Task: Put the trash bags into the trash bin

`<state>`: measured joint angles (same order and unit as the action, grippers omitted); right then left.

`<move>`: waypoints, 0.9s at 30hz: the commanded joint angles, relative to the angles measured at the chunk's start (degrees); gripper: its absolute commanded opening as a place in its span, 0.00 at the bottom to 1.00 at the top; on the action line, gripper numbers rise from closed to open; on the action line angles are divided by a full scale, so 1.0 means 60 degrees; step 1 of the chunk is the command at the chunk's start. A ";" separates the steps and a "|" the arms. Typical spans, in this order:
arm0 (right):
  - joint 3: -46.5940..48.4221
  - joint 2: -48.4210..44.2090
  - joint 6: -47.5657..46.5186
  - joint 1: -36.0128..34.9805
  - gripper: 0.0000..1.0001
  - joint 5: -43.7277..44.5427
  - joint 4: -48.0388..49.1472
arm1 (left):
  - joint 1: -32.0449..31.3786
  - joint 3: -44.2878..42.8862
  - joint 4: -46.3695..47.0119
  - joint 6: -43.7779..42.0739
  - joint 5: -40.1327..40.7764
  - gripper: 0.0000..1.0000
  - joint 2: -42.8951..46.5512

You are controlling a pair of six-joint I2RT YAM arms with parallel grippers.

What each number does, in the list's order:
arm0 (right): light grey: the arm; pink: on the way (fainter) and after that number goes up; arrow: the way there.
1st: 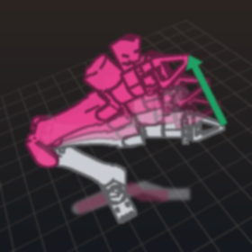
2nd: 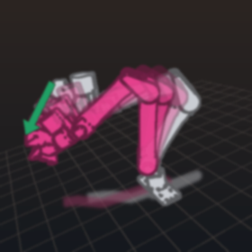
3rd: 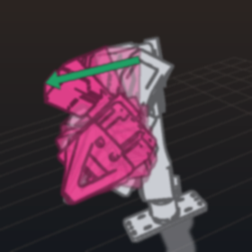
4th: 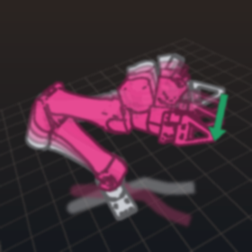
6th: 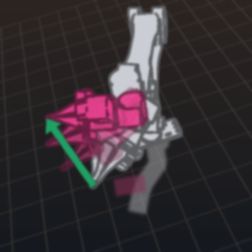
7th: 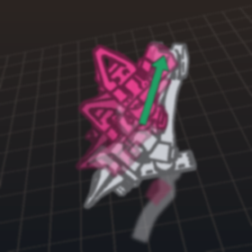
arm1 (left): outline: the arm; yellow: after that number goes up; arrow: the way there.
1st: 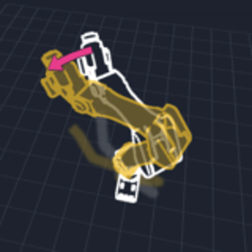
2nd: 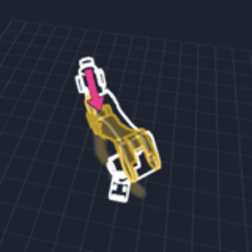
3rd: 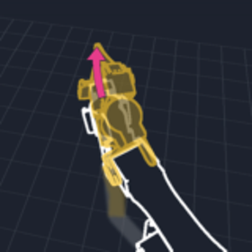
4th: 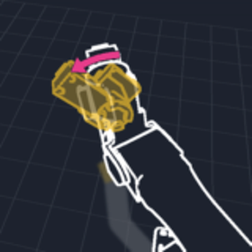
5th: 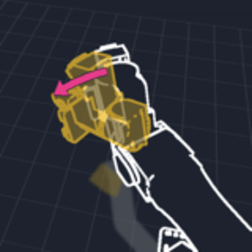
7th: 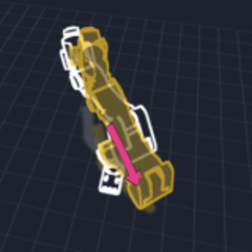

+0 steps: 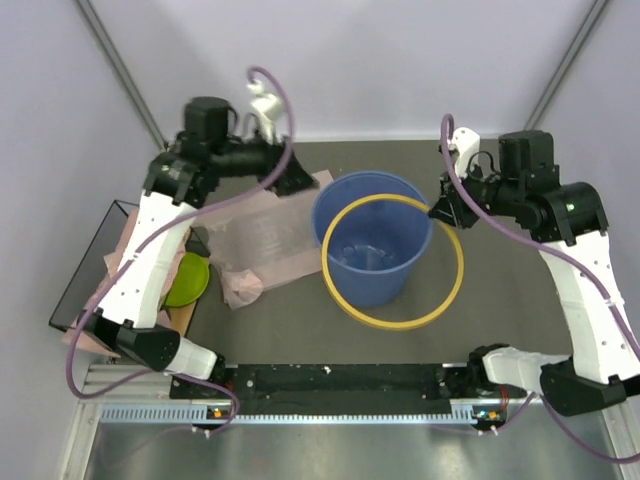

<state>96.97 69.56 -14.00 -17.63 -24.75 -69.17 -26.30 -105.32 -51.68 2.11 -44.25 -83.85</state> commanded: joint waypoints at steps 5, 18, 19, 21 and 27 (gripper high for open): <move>0.0374 -0.0417 -0.0393 -0.0065 0.00 -0.0987 0.1625 | 0.1454 -0.1079 0.1657 -0.0013 0.0769 0.68 -0.0803; 0.1534 0.2363 0.1781 0.6936 0.00 0.0162 0.3031 | 0.2243 0.0650 0.2569 0.0368 0.2100 0.98 -0.0099; 0.1418 0.2497 0.1661 0.7111 0.00 0.0605 0.3307 | 0.2390 0.0460 0.2274 0.0192 0.2333 0.98 -0.0232; 0.0833 0.2775 0.1237 0.7127 0.00 0.1934 0.3981 | 0.2654 0.0400 0.1412 -0.0713 0.2773 0.98 -0.0626; -0.0531 0.4123 0.1015 0.7127 0.00 0.4094 0.5447 | 0.3240 0.1614 0.0426 -0.2956 0.3539 0.91 -0.0980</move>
<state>96.01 90.91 -6.46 25.19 -10.85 -45.12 -9.04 -99.24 -43.42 -5.32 -26.06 -87.94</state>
